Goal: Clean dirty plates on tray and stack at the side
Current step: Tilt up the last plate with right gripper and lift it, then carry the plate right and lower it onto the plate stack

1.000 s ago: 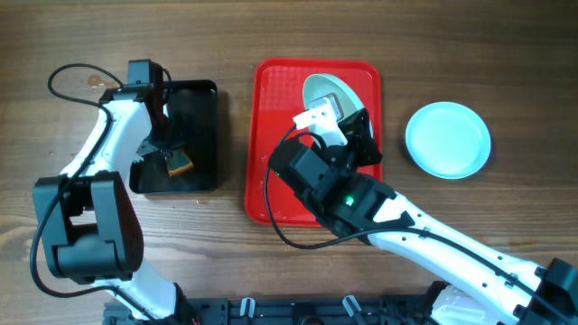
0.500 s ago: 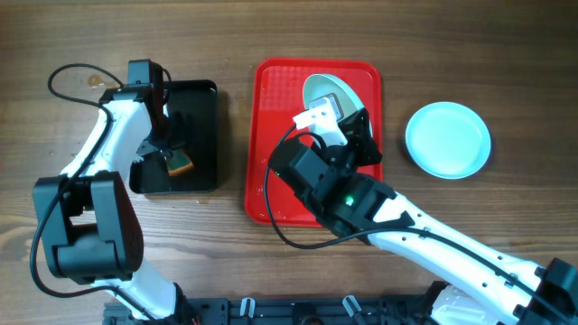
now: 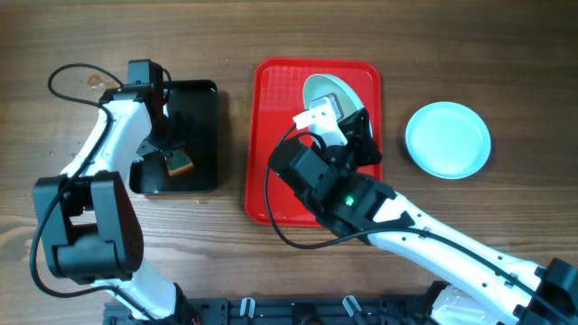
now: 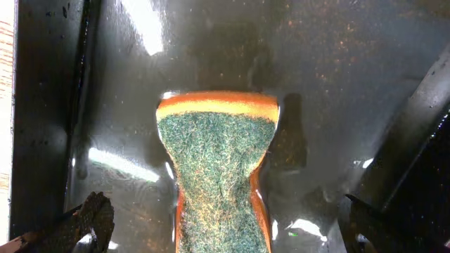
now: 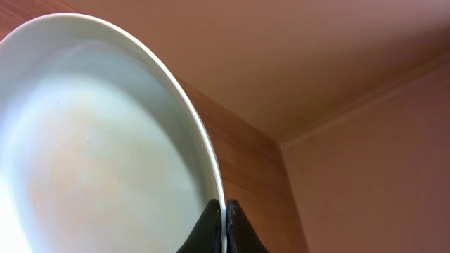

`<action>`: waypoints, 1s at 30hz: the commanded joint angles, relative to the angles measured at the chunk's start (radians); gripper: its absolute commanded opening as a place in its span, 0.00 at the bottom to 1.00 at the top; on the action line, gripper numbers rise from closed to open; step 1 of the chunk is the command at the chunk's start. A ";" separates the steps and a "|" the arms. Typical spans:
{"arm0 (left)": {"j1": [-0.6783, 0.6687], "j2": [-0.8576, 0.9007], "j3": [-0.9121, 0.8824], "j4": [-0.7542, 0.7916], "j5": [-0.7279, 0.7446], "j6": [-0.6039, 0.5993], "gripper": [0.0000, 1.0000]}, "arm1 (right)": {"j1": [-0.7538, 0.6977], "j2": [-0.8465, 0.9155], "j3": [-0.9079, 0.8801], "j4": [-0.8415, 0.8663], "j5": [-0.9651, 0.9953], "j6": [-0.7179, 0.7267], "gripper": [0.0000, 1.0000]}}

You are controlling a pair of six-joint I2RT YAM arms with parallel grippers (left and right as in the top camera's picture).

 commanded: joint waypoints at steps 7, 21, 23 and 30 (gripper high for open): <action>0.002 -0.004 -0.005 0.003 0.012 0.013 1.00 | -0.027 -0.019 0.000 -0.034 -0.349 0.162 0.04; 0.002 -0.005 -0.005 0.003 0.012 0.013 1.00 | -0.147 -0.090 0.031 -0.150 -0.542 0.243 0.04; 0.002 -0.004 -0.005 0.003 0.012 0.013 1.00 | -0.209 -0.100 0.032 -0.166 -0.642 0.300 0.04; 0.002 -0.004 -0.005 0.003 0.012 0.013 1.00 | -0.654 -0.156 0.032 -0.176 -1.148 0.371 0.04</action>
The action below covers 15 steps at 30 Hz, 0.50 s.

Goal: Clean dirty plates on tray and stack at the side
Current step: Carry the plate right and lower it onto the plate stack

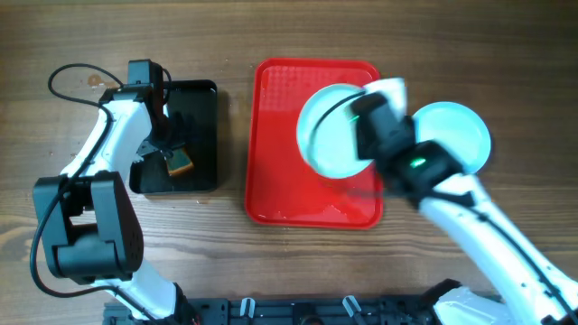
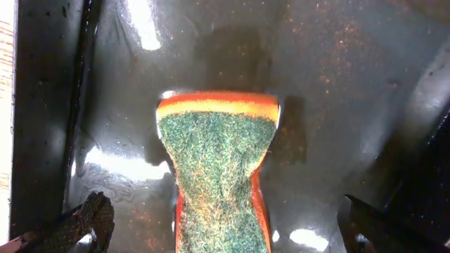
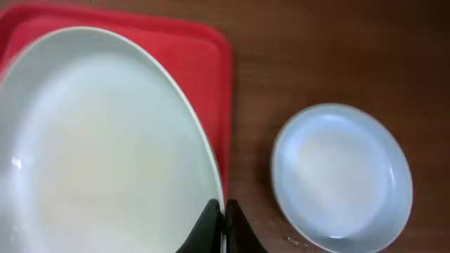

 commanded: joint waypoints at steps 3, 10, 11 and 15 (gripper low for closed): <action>0.002 -0.004 -0.005 0.003 0.012 0.013 1.00 | -0.458 -0.027 0.028 -0.007 -0.480 0.051 0.04; 0.002 -0.004 -0.005 0.003 0.011 0.013 1.00 | -0.785 0.104 0.002 -0.009 -0.519 0.019 0.04; 0.002 -0.004 -0.005 0.003 0.011 0.013 1.00 | -0.809 0.126 -0.004 -0.008 -0.520 0.019 0.04; 0.002 -0.005 -0.005 0.003 0.012 0.013 1.00 | -0.851 0.229 -0.005 -0.008 -0.516 0.015 0.04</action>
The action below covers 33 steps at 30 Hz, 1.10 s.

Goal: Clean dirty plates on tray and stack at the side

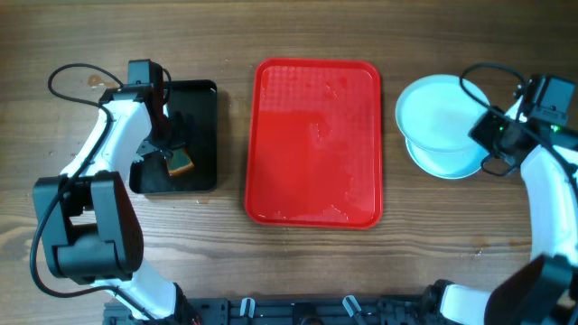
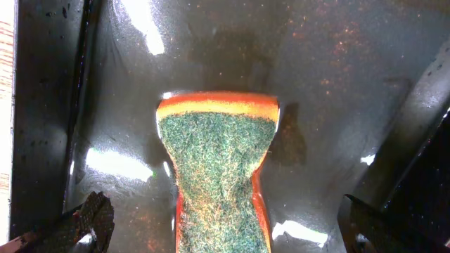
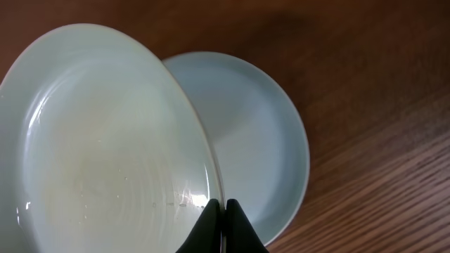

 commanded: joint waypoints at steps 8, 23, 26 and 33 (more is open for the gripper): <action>0.002 -0.004 -0.005 0.003 0.012 0.013 1.00 | -0.019 0.084 0.016 -0.002 -0.112 0.025 0.41; 0.002 -0.004 -0.005 0.003 0.012 0.013 1.00 | 0.142 -0.627 0.025 -0.219 -0.532 -0.190 0.66; 0.002 -0.004 -0.005 0.003 0.012 0.013 1.00 | 0.159 -0.762 0.025 -0.222 -0.531 -0.089 1.00; 0.002 -0.004 -0.005 0.003 0.012 0.013 1.00 | 0.159 -0.882 0.025 -0.274 -0.484 -0.008 1.00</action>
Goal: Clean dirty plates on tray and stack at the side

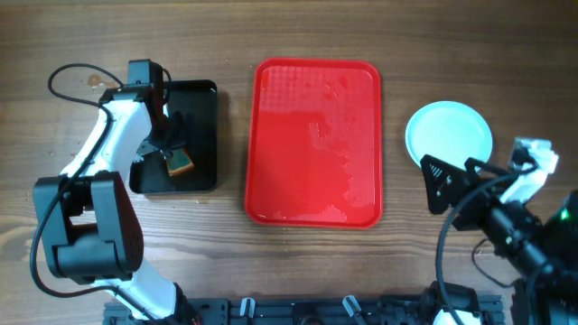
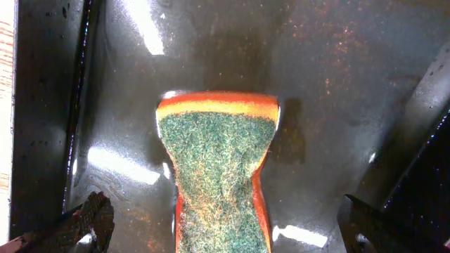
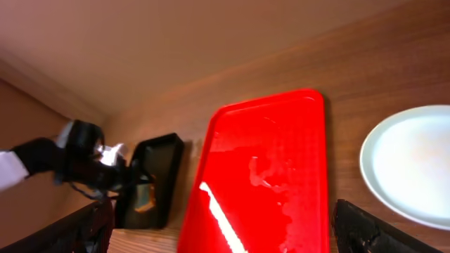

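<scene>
The red tray (image 1: 314, 144) lies in the middle of the table, wet and with no plate on it; in the right wrist view the red tray (image 3: 271, 176) shows water streaks. A pale blue plate (image 1: 449, 135) rests flat on the table to its right, and the same plate (image 3: 415, 165) is apart from my fingers. My right gripper (image 1: 483, 176) is open near the front right, off the plate. My left gripper (image 2: 225, 232) is open in the black basin (image 1: 203, 99), its fingers either side of the green-and-orange sponge (image 2: 218, 161) without touching it.
The black basin (image 2: 337, 63) holds shallow dirty water. My left arm (image 1: 108, 144) reaches in from the left edge. Bare wooden table (image 1: 452, 54) surrounds the tray. A cable (image 1: 68, 81) loops at the far left.
My right gripper was shut on a plate's rim over the plate at the right. Now it is open and back at the front right, and the plate lies flat there. The left gripper has not moved.
My right gripper first held a tilted plate by its rim over the tray. Then the plate was at the tray's right edge, then above the plate on the table. Now it is let go there and the tray is bare. The left gripper stayed open over the sponge.
</scene>
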`<action>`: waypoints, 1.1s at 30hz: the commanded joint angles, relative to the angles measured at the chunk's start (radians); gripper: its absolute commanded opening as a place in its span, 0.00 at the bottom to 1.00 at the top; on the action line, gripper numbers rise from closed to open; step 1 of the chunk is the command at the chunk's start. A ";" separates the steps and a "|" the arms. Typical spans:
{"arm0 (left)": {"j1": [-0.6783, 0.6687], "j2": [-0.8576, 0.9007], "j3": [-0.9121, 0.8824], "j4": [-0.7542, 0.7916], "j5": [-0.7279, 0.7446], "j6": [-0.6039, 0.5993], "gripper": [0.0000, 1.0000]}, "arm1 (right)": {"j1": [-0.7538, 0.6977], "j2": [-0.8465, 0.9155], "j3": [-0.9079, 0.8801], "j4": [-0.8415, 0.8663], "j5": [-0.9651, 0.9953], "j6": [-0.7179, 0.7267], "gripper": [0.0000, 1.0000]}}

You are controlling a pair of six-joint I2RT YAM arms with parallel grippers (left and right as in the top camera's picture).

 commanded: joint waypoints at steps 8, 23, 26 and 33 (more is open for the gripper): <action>0.002 -0.004 -0.005 0.003 0.012 0.013 1.00 | 0.010 -0.058 -0.020 -0.045 0.360 -0.028 1.00; 0.002 -0.004 -0.005 0.003 0.012 0.012 1.00 | 0.104 -0.563 -0.775 0.503 0.422 -0.068 1.00; 0.002 -0.004 -0.005 0.003 0.011 0.013 1.00 | 0.166 -0.588 -0.842 0.553 0.540 -0.068 1.00; 0.002 -0.005 -0.005 0.003 0.012 0.013 1.00 | 0.214 -0.619 -1.000 0.761 0.611 -0.061 1.00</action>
